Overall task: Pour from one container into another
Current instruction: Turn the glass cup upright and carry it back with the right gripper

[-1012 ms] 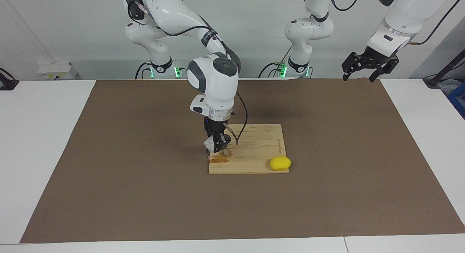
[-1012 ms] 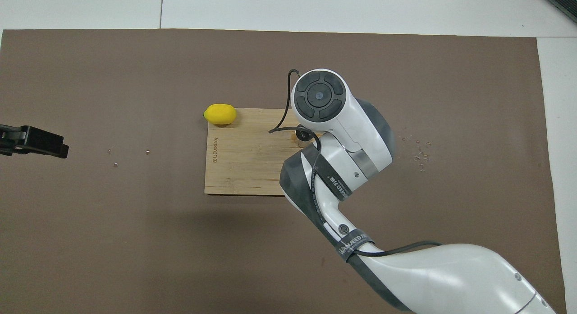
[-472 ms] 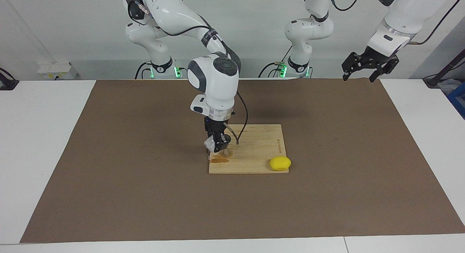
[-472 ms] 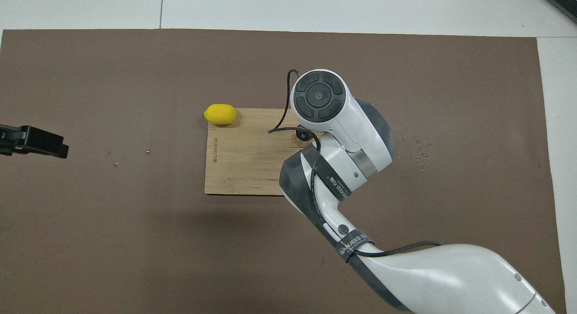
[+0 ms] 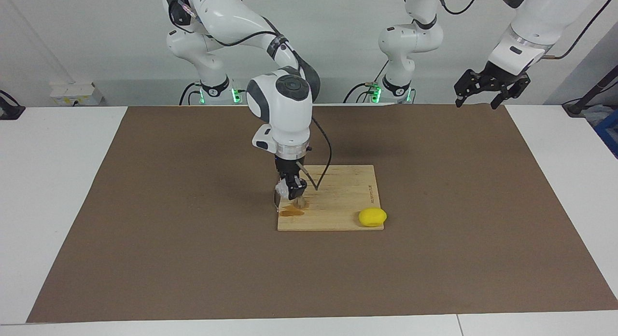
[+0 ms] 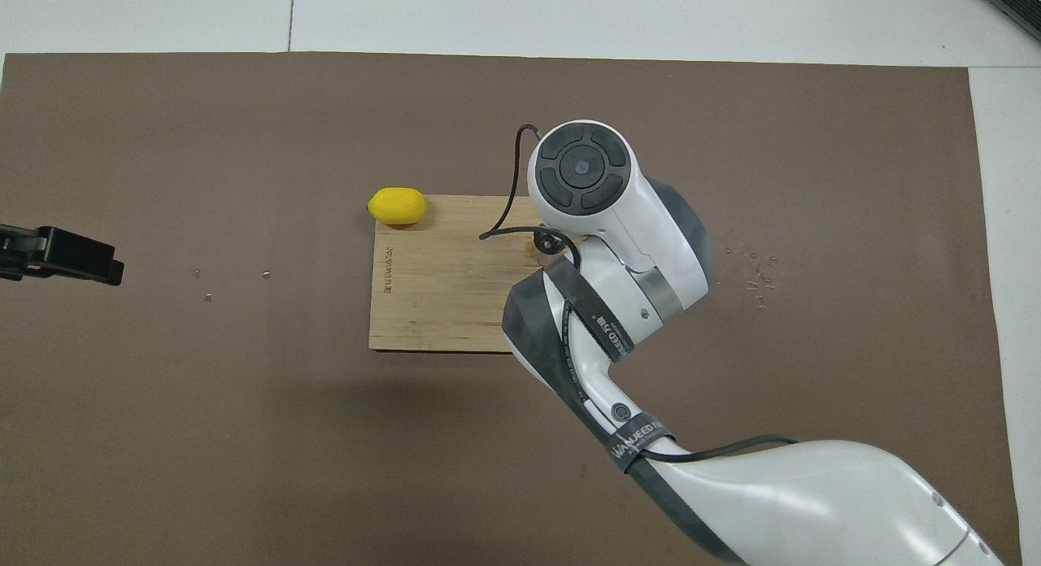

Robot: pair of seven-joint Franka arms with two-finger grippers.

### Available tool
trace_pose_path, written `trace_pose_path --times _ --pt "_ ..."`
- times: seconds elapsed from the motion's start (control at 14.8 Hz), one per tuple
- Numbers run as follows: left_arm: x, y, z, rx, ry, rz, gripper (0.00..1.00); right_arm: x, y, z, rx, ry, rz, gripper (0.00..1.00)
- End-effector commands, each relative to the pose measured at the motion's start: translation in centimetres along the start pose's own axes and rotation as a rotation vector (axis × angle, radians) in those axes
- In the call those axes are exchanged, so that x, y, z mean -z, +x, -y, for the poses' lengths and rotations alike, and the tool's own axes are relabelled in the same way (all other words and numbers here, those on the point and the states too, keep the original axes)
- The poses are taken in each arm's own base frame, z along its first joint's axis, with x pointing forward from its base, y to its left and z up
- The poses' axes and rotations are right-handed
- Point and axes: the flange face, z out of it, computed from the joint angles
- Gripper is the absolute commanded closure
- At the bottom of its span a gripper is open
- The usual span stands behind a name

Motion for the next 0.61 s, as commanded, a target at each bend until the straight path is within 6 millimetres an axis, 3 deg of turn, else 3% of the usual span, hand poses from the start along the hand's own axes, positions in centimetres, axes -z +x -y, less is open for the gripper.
trace_pose_path --times 0.0,0.34,0.54 --pt "0.1 -0.5 0.2 -0.007 0.018 0.01 0.0 1.0 1.9 0.0 -0.058 0.004 0.048 1.0" --pt "0.1 -0.5 0.1 -0.008 0.018 0.011 0.0 1.0 4.8 -0.1 -0.143 -0.013 0.156 1.0" --pt "0.1 -0.5 0.1 -0.007 0.016 0.01 0.0 0.3 7.5 -0.3 -0.211 -0.028 0.27 1.0"
